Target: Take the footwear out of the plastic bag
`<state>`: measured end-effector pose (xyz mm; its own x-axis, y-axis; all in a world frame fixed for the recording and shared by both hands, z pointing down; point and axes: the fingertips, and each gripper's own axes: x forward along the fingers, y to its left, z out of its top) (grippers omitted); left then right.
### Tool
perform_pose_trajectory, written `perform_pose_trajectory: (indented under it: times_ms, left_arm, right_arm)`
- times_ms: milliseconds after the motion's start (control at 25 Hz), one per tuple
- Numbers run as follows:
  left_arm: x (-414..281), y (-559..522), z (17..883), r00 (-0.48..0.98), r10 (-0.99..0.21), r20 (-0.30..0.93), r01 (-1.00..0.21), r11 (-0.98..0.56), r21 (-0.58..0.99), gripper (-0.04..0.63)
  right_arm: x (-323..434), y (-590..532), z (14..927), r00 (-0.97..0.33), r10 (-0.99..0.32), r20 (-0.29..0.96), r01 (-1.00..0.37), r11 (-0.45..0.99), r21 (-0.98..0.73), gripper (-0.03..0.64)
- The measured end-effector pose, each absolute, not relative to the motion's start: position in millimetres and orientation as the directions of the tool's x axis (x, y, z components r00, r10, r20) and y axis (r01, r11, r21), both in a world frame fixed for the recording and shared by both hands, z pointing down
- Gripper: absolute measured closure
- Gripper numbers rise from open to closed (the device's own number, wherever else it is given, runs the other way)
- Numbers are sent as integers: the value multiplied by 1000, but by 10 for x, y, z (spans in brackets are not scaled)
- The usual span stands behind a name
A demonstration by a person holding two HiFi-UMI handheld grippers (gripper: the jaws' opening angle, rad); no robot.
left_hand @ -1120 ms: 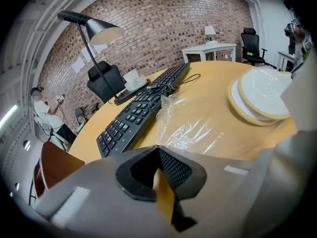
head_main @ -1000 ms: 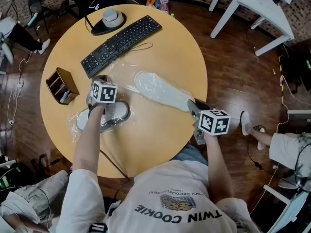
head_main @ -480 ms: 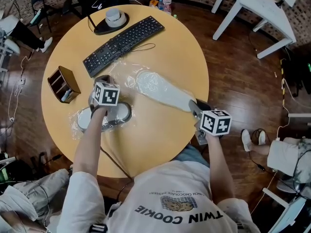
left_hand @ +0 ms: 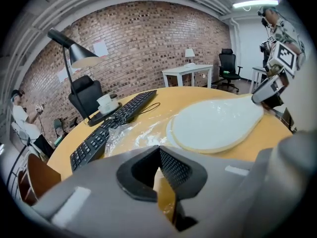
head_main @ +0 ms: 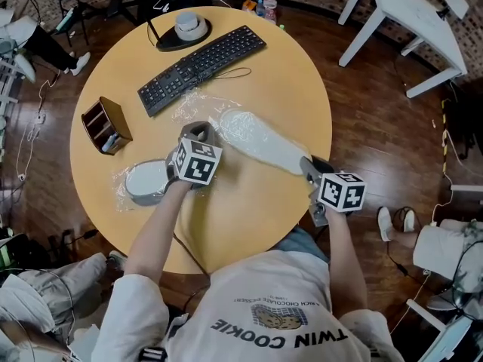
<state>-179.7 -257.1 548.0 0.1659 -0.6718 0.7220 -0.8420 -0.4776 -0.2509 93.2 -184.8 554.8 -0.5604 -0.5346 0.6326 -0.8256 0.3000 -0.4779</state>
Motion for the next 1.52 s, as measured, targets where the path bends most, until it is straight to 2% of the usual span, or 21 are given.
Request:
perform_pose_trajectory:
  times_ms: [400, 800, 1520]
  left_arm:
    - [-1639, -2499, 5805, 146, -602, 785, -795, -543, -269, 592]
    - [-1662, -2541, 5829, 101, -609, 787, -791, -528, -308, 592]
    - [-1644, -2531, 5820, 88, -613, 785, -787, -526, -322, 592]
  right_arm:
    - [917, -1841, 5529, -558, -546, 625, -827, 305, -472, 531]
    - [1084, -1739, 5391, -518, -585, 624, -854, 306, -422, 532]
    - [1557, -1153, 5035, -545, -647, 533, -805, 225, -549, 557]
